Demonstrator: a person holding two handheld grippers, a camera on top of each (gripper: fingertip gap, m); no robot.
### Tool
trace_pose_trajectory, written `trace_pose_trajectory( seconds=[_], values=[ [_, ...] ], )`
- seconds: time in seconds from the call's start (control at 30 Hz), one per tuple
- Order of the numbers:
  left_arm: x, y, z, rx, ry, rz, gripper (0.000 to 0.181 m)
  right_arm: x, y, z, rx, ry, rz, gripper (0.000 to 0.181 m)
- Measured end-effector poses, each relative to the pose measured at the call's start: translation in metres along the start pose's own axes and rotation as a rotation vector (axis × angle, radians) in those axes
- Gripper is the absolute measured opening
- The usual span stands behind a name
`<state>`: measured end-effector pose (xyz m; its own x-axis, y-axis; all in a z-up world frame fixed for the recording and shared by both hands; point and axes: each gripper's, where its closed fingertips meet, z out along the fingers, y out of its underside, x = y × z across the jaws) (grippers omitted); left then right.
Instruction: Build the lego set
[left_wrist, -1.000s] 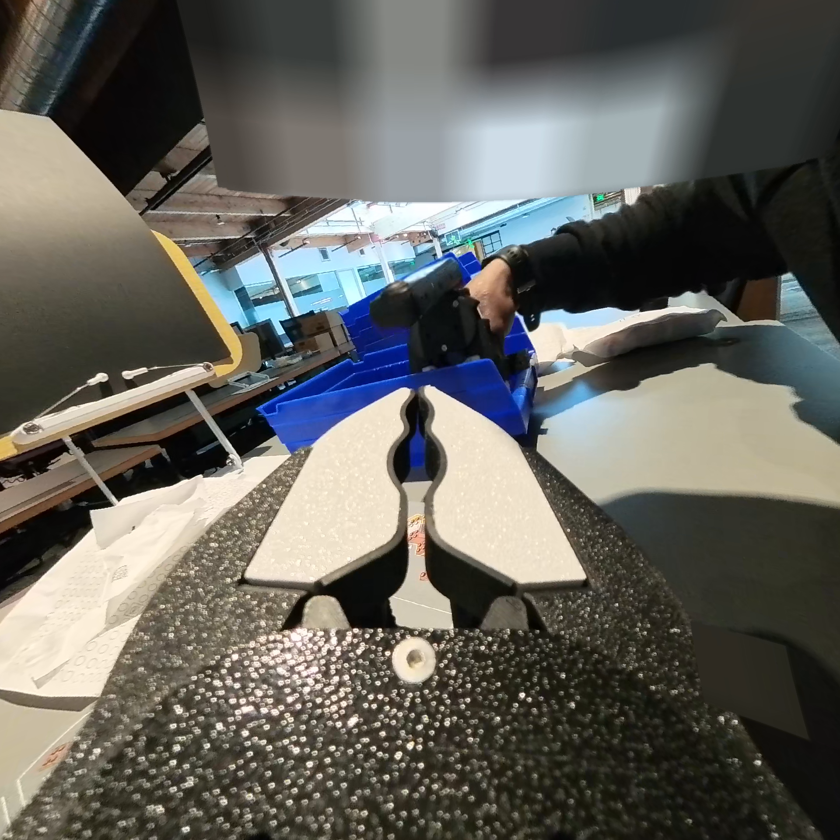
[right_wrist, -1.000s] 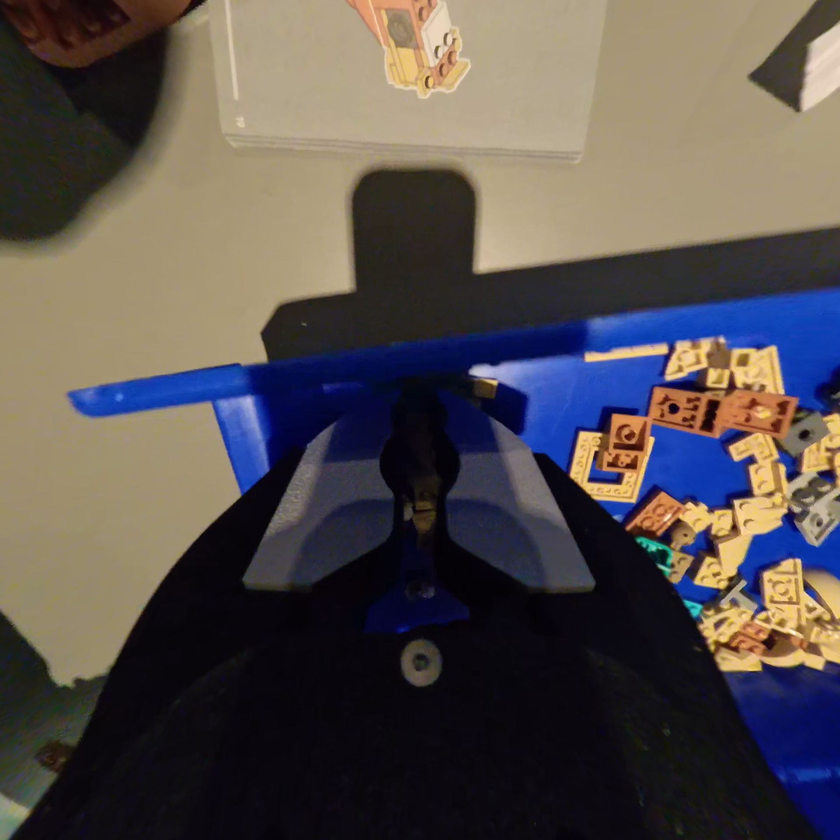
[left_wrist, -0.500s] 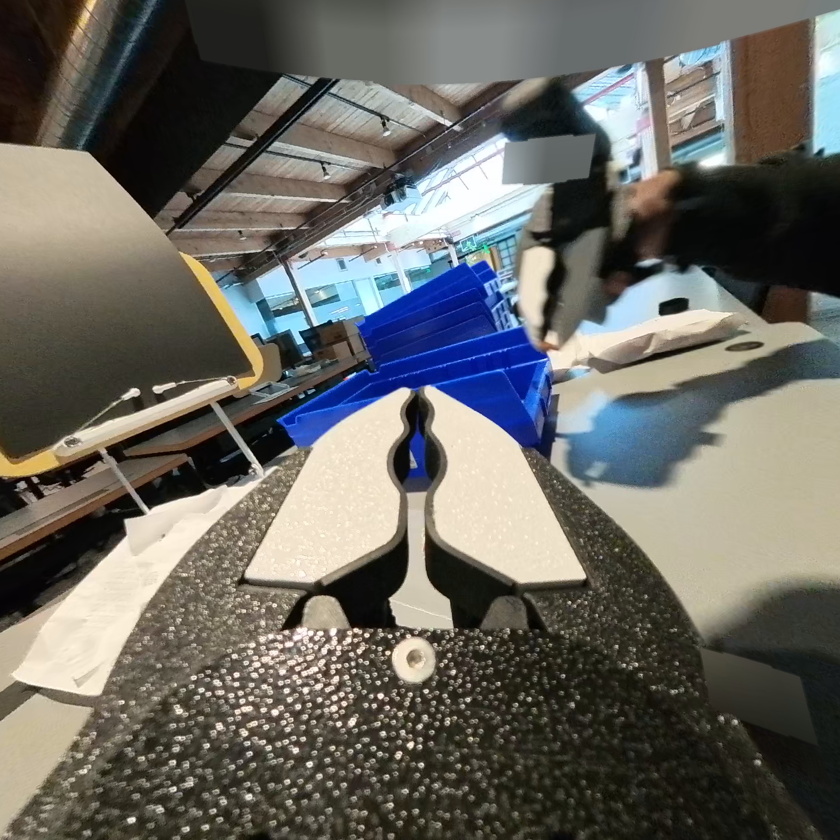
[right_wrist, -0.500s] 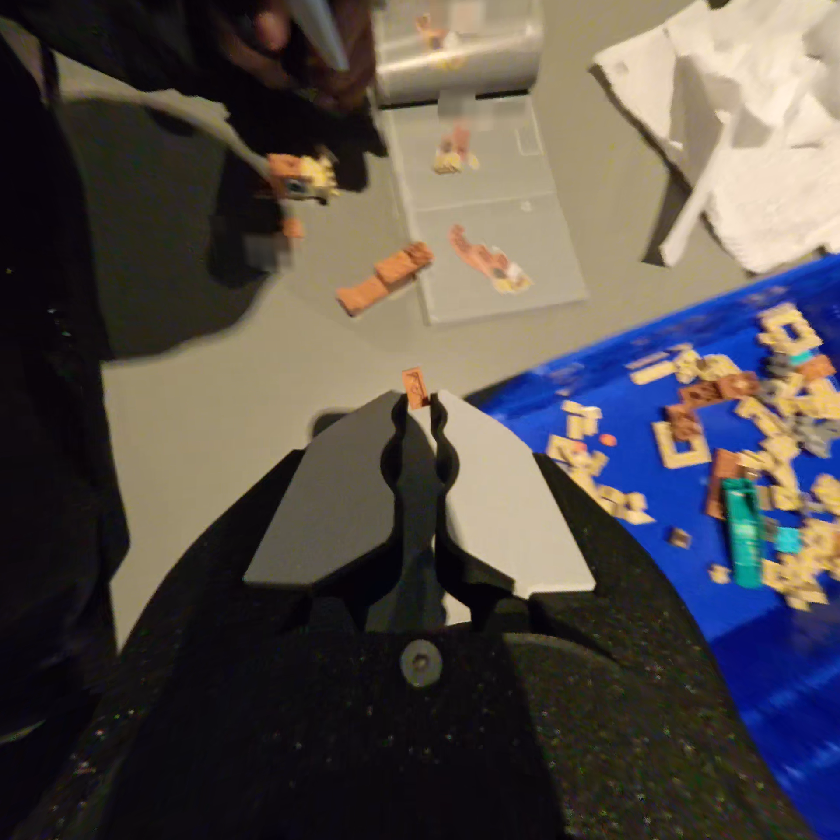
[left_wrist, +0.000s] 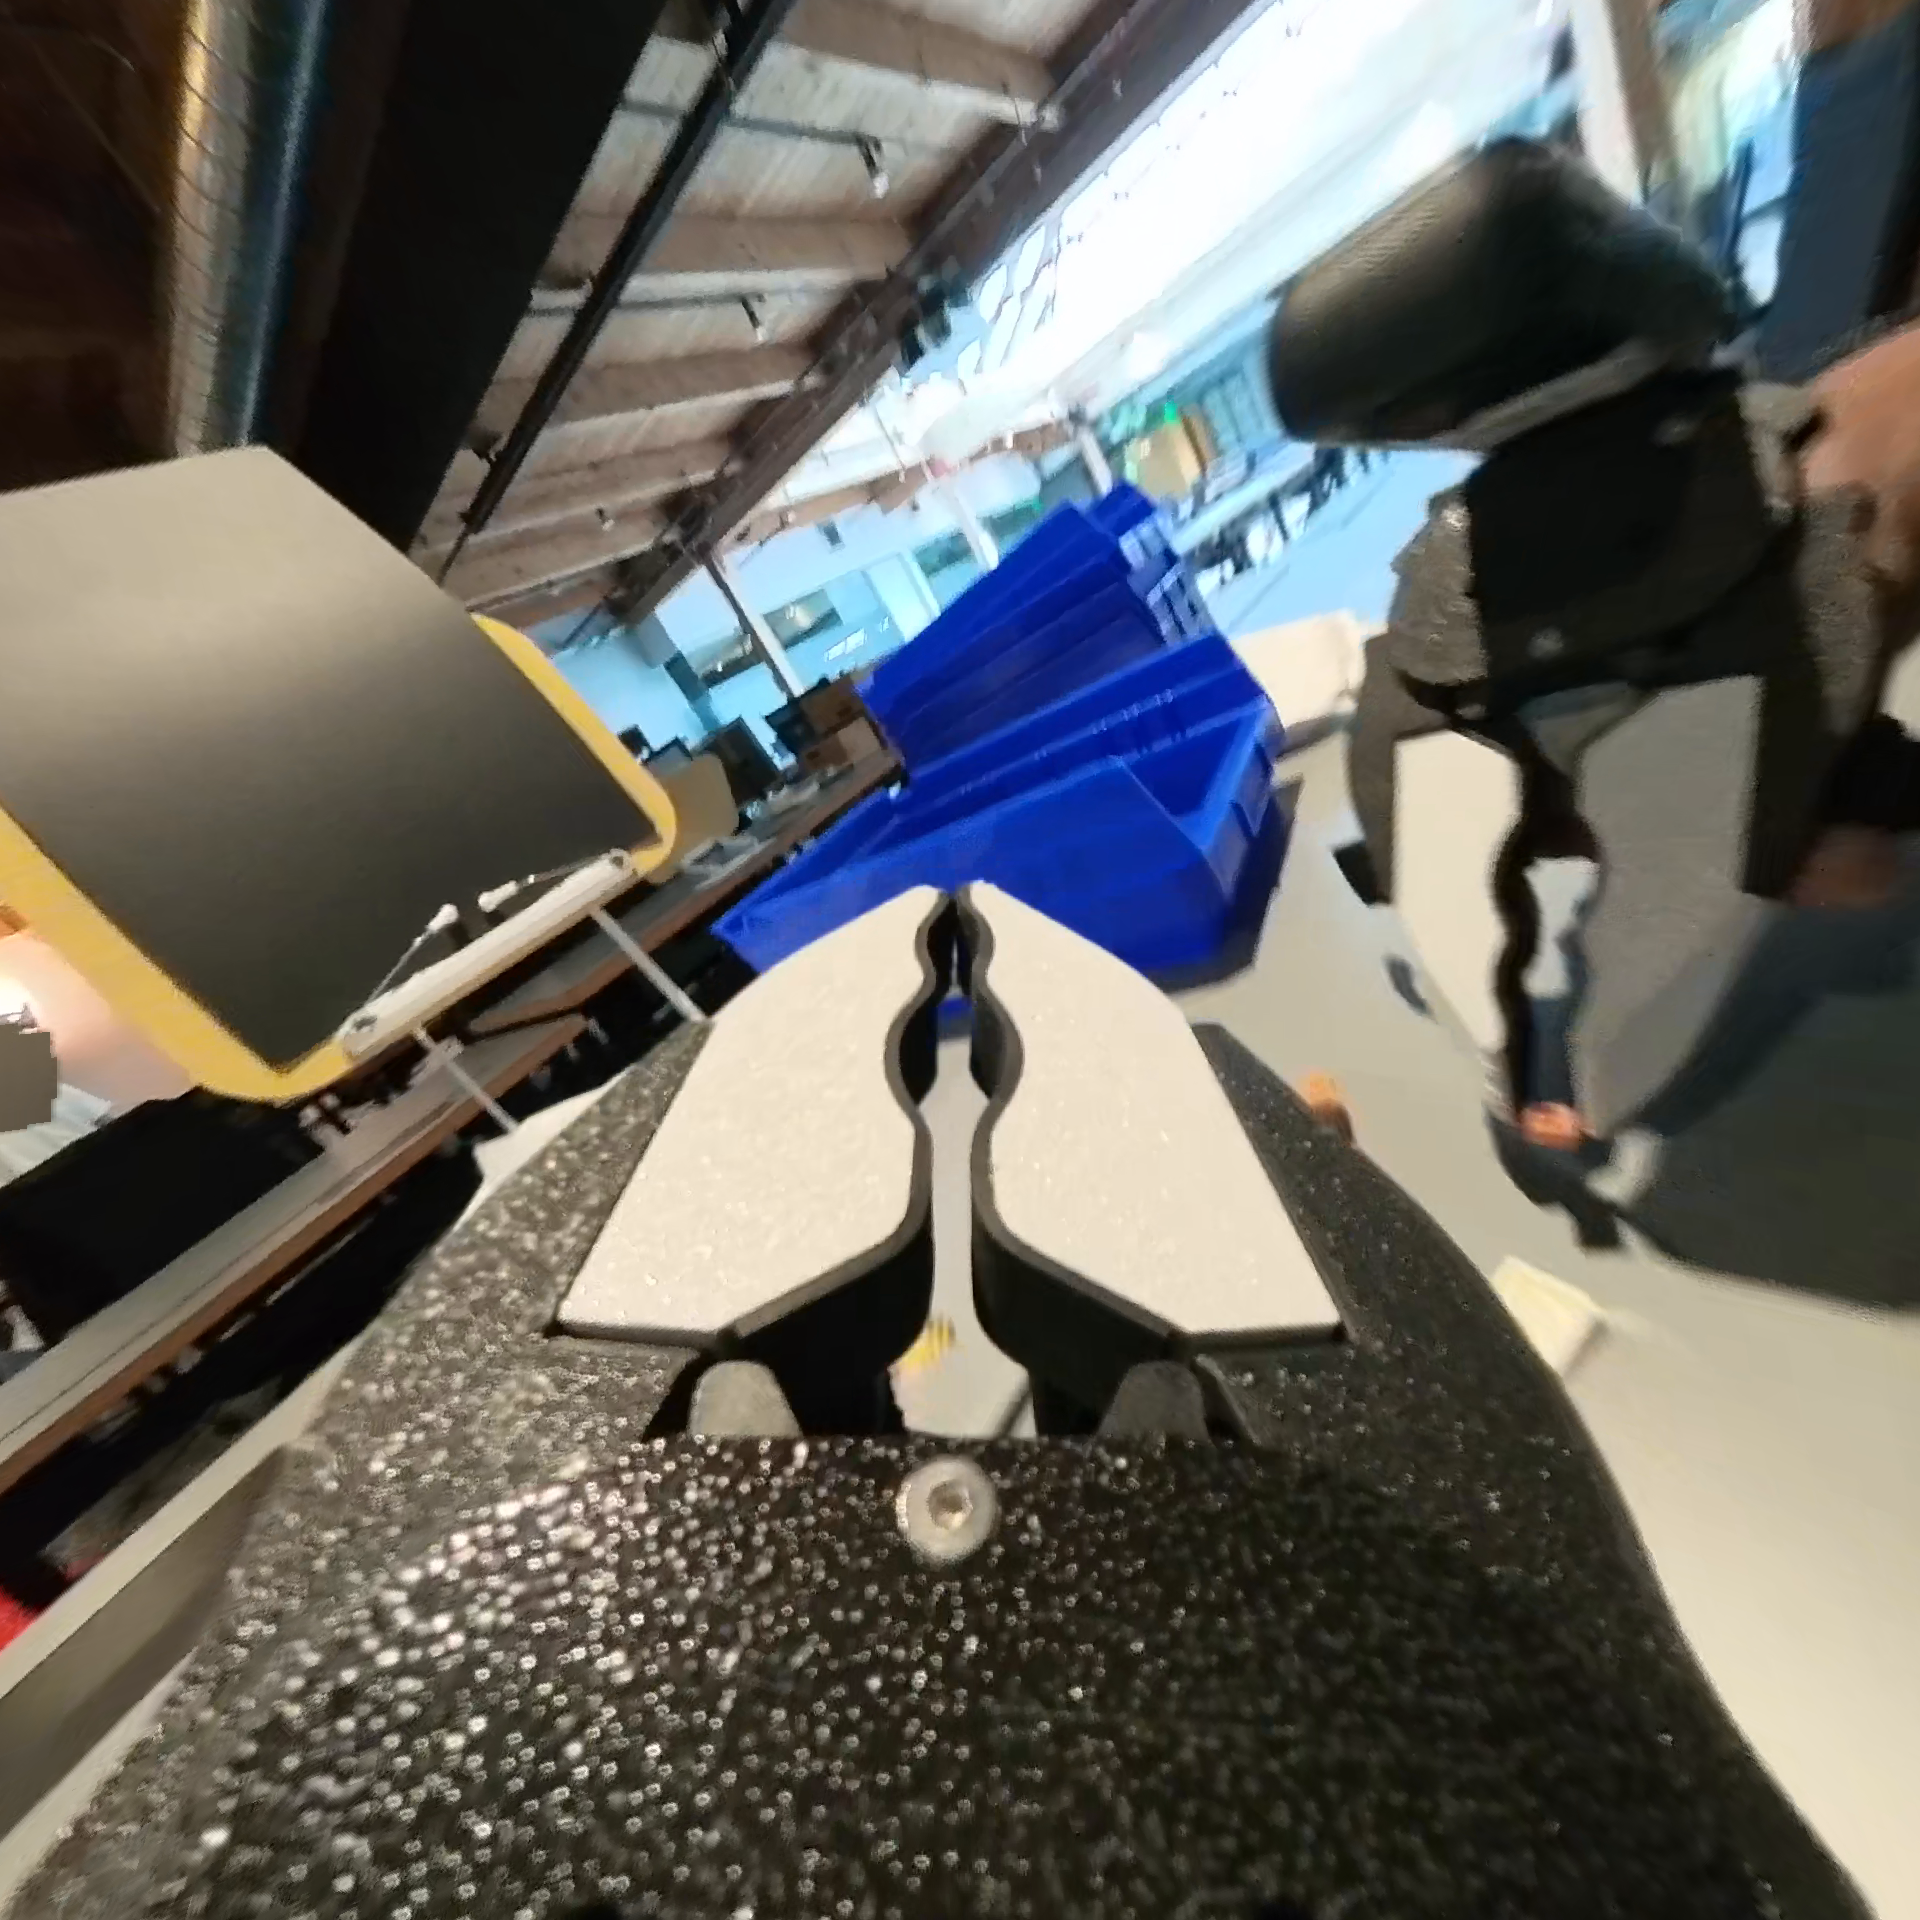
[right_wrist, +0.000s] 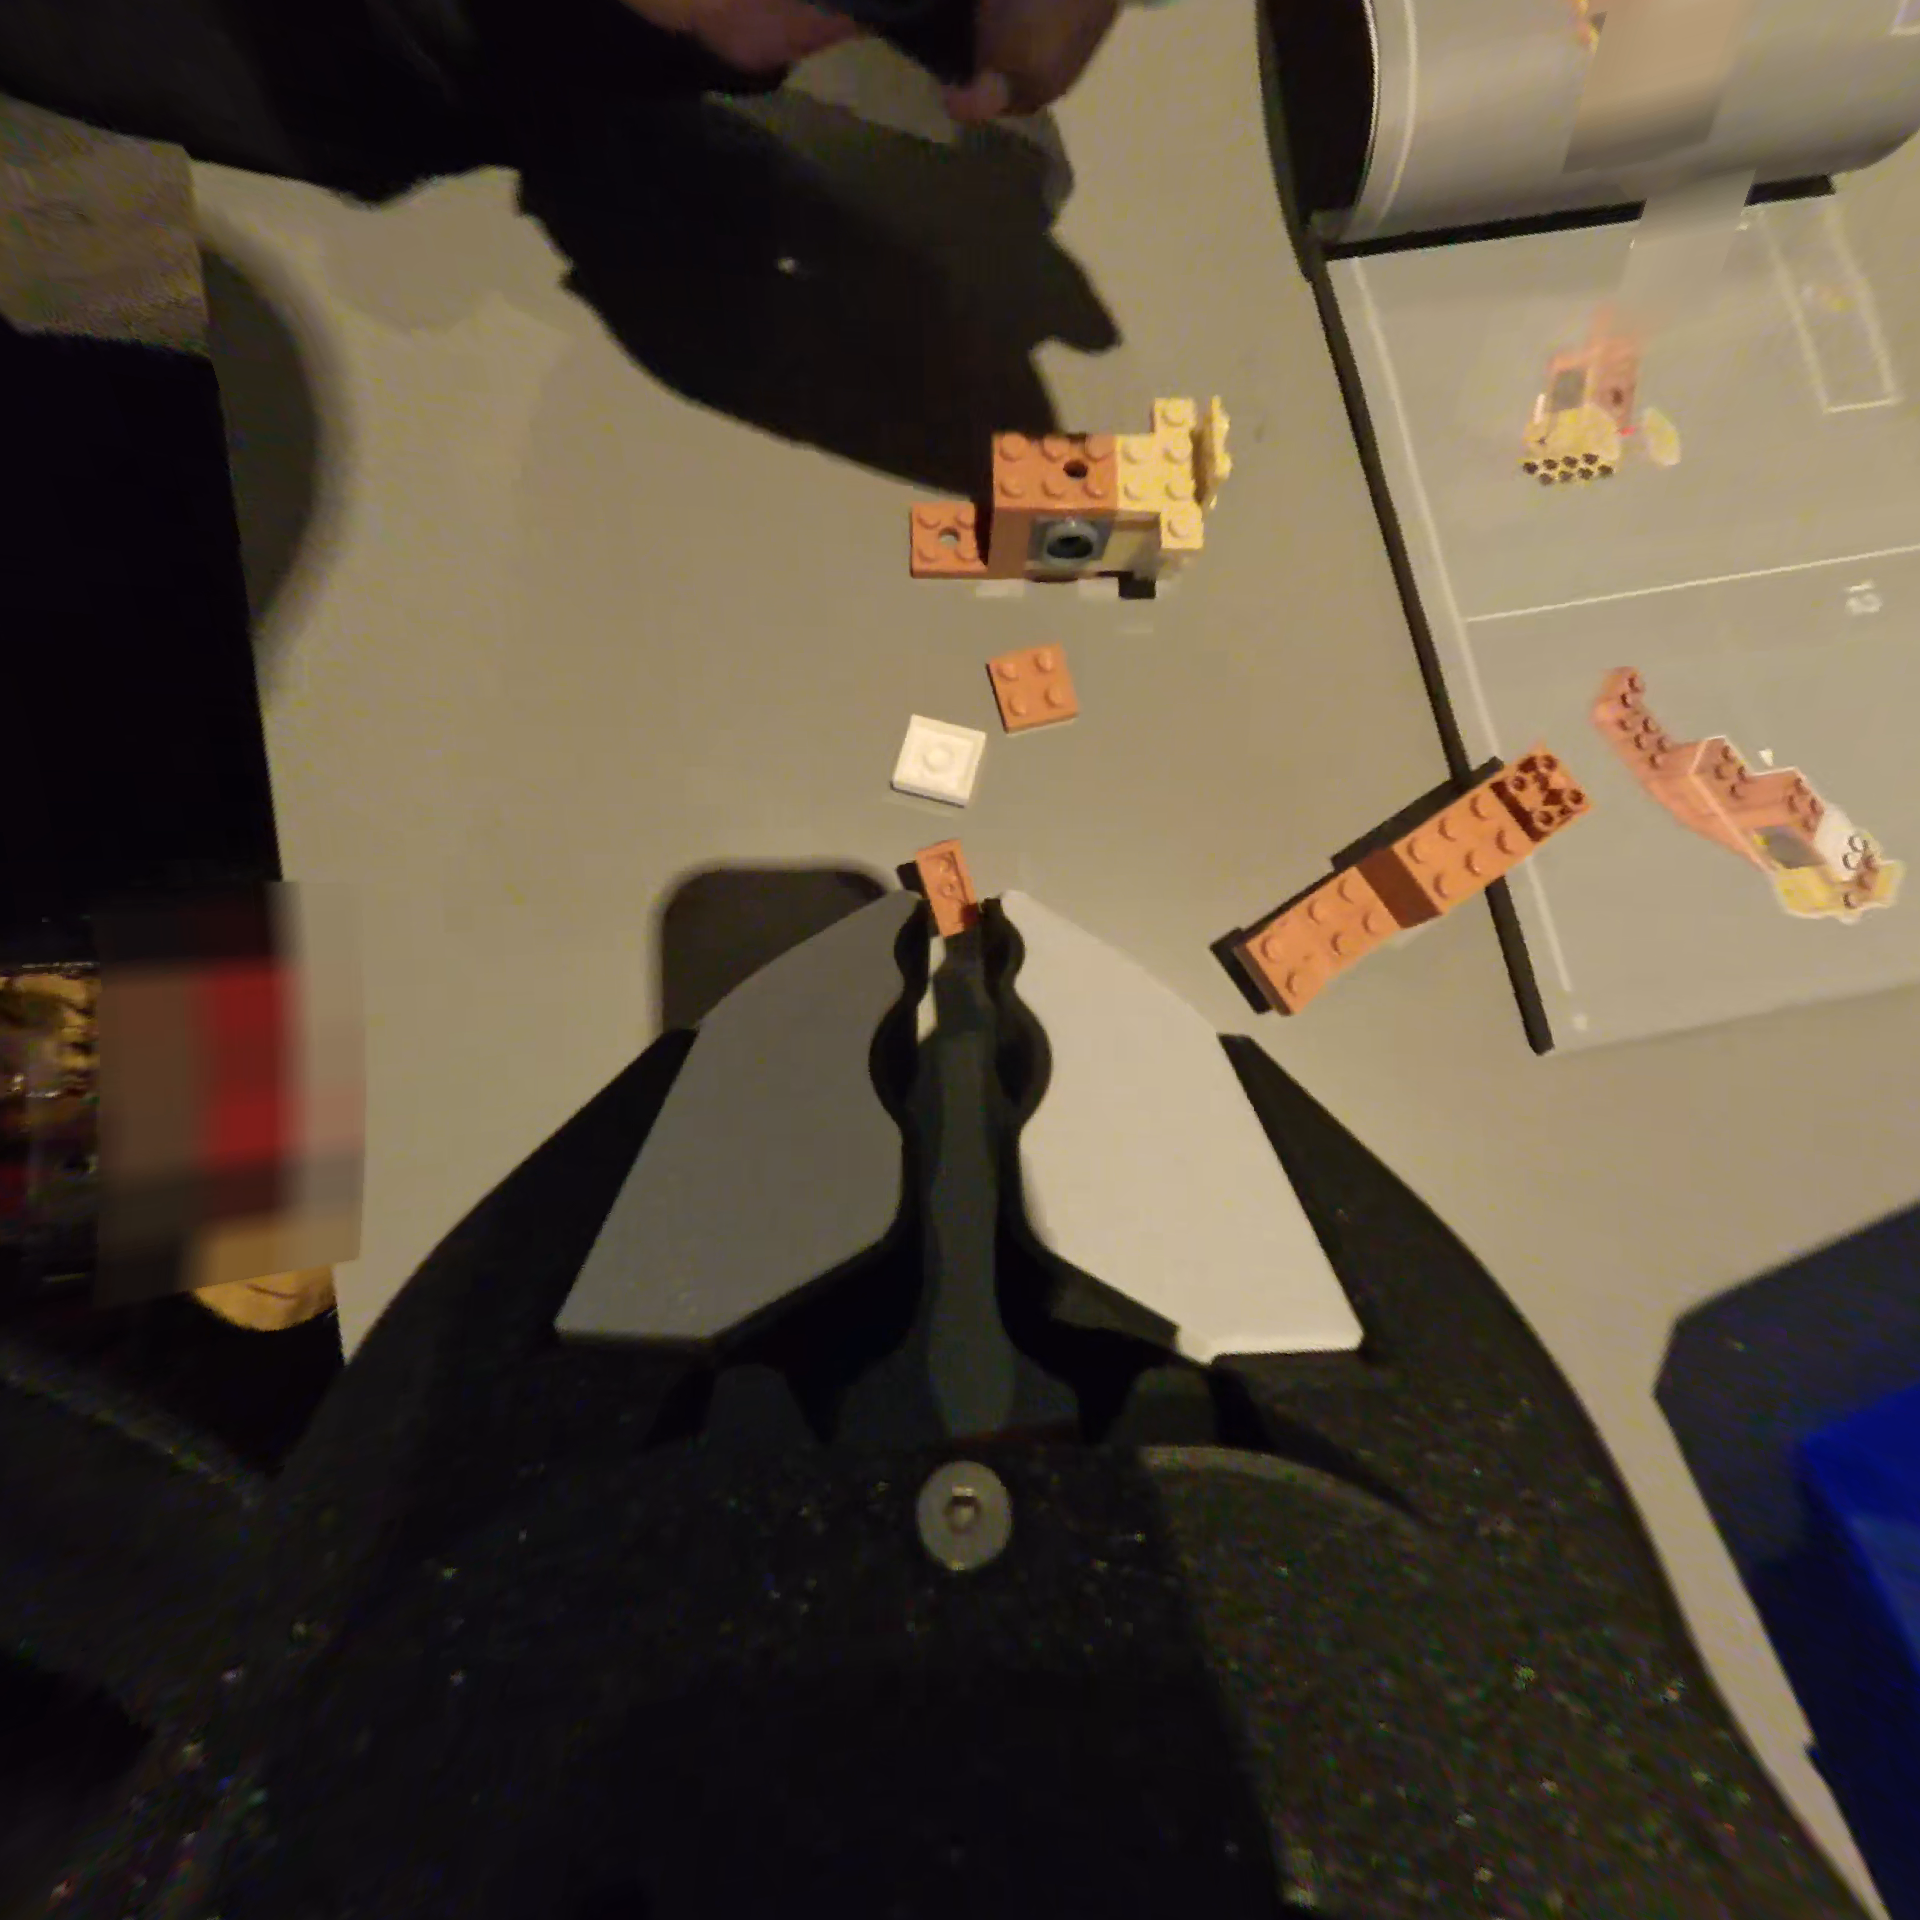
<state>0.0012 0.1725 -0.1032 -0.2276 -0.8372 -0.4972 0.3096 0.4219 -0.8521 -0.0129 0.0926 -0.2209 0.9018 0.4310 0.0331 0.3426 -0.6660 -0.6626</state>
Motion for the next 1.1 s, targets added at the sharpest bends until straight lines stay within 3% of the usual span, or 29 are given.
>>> trace_pose_trajectory(
  seconds=[0.37, 0.77, 1.1],
  values=[
    [0.022, 0.019, -0.034, -0.200, -0.056, 0.153, 0.000, 0.006, 0.008, 0.010, 0.030, 0.019, 0.039, 0.018],
    [0.018, 0.032, -0.048, -0.315, -0.162, 0.106, 0.000, 0.010, -0.008, -0.011, 0.280, -0.016, 0.110, 0.023],
    [0.028, 0.036, -0.050, -0.402, -0.230, 0.175, 0.000, 0.010, -0.024, 0.014, 0.183, -0.007, 0.137, 0.025]
  ],
)
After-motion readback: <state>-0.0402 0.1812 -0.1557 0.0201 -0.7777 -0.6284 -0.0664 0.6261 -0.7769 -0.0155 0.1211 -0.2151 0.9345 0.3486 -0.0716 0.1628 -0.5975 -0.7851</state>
